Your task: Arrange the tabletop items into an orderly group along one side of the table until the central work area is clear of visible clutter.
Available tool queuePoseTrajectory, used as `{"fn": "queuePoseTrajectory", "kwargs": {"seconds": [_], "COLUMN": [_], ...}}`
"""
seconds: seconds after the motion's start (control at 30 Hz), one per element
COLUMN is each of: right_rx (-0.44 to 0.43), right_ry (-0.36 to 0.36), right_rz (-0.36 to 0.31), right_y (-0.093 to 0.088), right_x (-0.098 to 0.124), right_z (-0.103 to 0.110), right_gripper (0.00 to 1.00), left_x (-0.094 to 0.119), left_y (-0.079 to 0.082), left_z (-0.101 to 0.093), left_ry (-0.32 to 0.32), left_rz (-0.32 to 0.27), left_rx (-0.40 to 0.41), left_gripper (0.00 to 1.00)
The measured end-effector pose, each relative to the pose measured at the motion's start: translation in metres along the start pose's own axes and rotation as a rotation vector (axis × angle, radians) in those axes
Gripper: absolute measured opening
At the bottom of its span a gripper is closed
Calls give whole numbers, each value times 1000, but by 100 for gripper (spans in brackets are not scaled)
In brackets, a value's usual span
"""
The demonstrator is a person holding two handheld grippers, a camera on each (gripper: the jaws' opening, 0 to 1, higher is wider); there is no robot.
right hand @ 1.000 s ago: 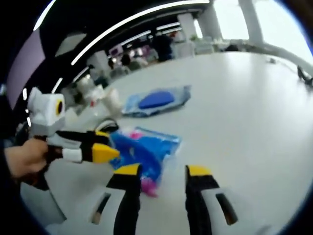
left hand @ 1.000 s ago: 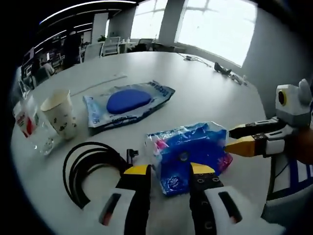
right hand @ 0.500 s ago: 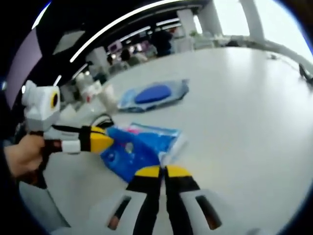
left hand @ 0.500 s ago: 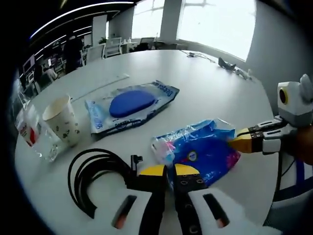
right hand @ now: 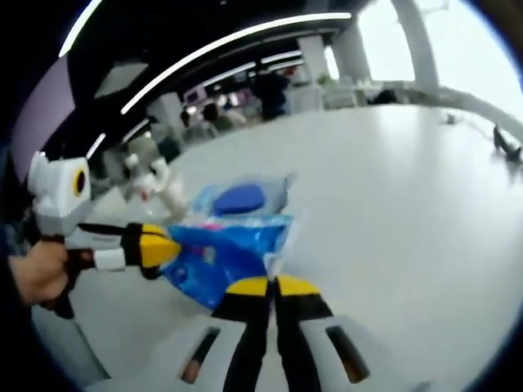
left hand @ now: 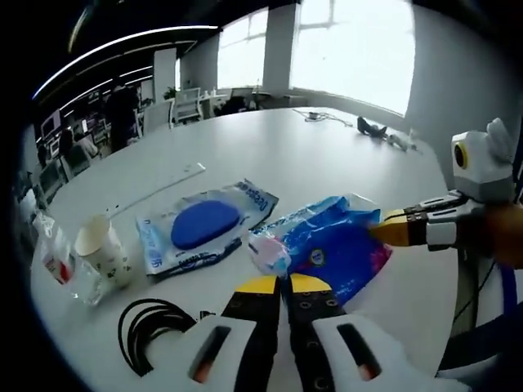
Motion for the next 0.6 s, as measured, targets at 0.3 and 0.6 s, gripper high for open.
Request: {"fn": "queuePoseTrajectory", "kwargs": {"seconds": [0.3, 0.6], "right_rx": [42, 65], "right_ry": [0, 51], "right_rz": [-58, -57], "right_y": [43, 58], "right_x": [9, 5], "right_z": [-57, -87], "right_gripper": [0, 0], "left_x": [-33, -58], "left_y": [32, 50], "left_z": [-37, -50], "left_ry": [-13, 24], "left_rz": [-62, -85], "left_rx": [6, 33], "left_gripper": [1, 0]}}
Point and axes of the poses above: the point that each gripper's makers call its tool centre point, and the gripper's own axes: x roughly backward along the fingers, z roughly to its left, y roughly out of its top, the point moved 7 cm from there along x, roughly backward along the fingers, and after that the axes turned 7 degrees about -z, right-handed, at the moved point
